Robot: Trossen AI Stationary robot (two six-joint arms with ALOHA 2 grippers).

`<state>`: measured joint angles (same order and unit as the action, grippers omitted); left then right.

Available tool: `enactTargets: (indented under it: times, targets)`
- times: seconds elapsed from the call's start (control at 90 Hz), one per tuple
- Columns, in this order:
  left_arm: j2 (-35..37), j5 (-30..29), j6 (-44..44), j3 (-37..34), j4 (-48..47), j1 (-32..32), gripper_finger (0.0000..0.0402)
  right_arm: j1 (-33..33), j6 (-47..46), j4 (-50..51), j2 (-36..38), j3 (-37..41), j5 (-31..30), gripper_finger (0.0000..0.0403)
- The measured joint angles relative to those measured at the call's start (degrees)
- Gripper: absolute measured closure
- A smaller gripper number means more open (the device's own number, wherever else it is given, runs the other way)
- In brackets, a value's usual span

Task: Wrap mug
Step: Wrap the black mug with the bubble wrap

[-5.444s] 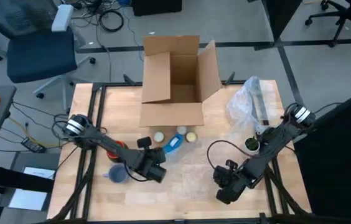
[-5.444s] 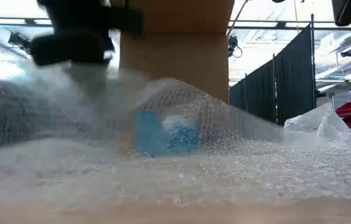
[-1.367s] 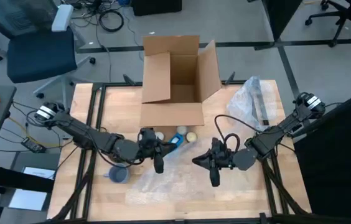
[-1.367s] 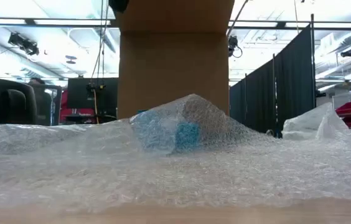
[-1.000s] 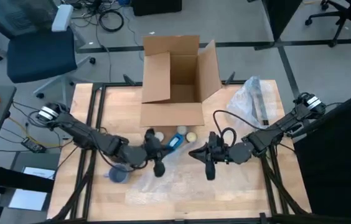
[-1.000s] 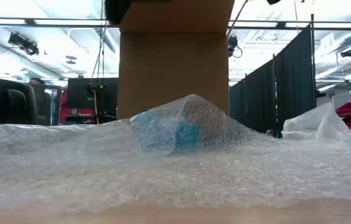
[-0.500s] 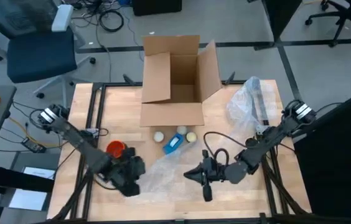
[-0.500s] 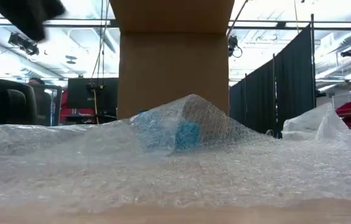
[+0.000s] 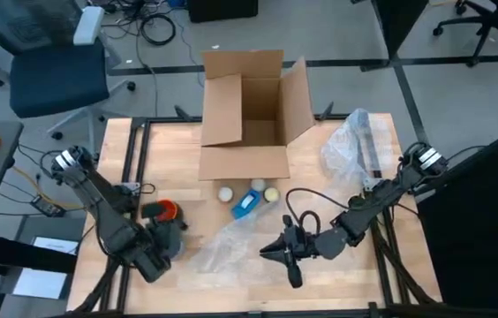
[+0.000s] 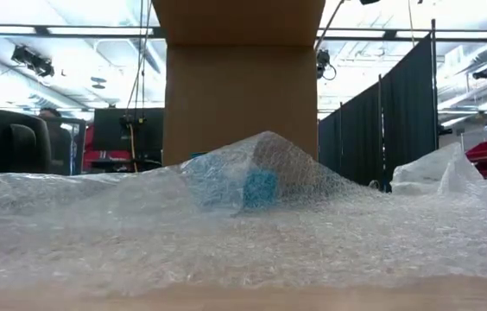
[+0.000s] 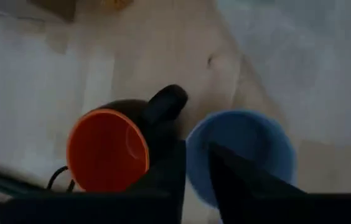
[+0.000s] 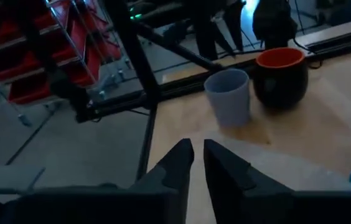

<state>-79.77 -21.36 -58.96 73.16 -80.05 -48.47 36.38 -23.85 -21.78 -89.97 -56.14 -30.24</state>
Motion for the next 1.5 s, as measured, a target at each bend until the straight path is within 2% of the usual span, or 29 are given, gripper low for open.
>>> enactTargets:
  times: [0.189, 0.344, 0.456, 0.611, 0.822, 1.056, 1.133, 1.322, 1.5]
  targets:
    - [10.38, -1.41, -7.71, -4.71, 0.06, 0.02, 0.0277, 0.33, 1.05, 0.29, 0.00, 0.00, 0.00, 0.0329]
    - [15.13, 0.05, -8.90, -10.52, -0.09, 0.02, 0.0260, 0.55, -0.50, 0.82, 0.00, 0.00, -0.02, 0.0311]
    - [15.43, 1.53, -6.31, -14.03, 0.82, 0.04, 0.0260, 0.61, -0.51, 1.67, 0.00, 0.00, -0.04, 0.0309]
    - [15.34, 6.70, -0.84, -18.45, 7.71, 0.02, 0.0261, 0.61, -0.64, 2.58, 0.00, 0.00, -0.08, 0.0311]
    - [15.36, 5.47, -0.04, -22.99, 7.27, 0.09, 0.0261, 0.63, -1.71, 2.58, 0.00, 0.00, -0.07, 0.0311]
    - [15.33, 5.75, 0.35, -27.63, 12.27, 0.09, 0.0261, 0.63, -2.02, 2.57, 0.00, 0.00, -0.09, 0.0312]
    - [15.34, 3.98, 2.03, -28.64, 13.19, 0.09, 0.0261, 0.57, -2.01, 2.58, 0.00, 0.00, -0.07, 0.0312]
    - [15.32, 2.14, 7.82, -30.20, 13.60, 0.52, 0.0288, 0.31, -2.06, 2.12, 0.02, 0.00, -0.15, 0.0312]
    - [15.18, 2.85, 7.26, -29.94, 12.00, 3.67, 0.0379, 0.33, -2.02, 2.17, 0.04, 0.00, -0.13, 0.0312]
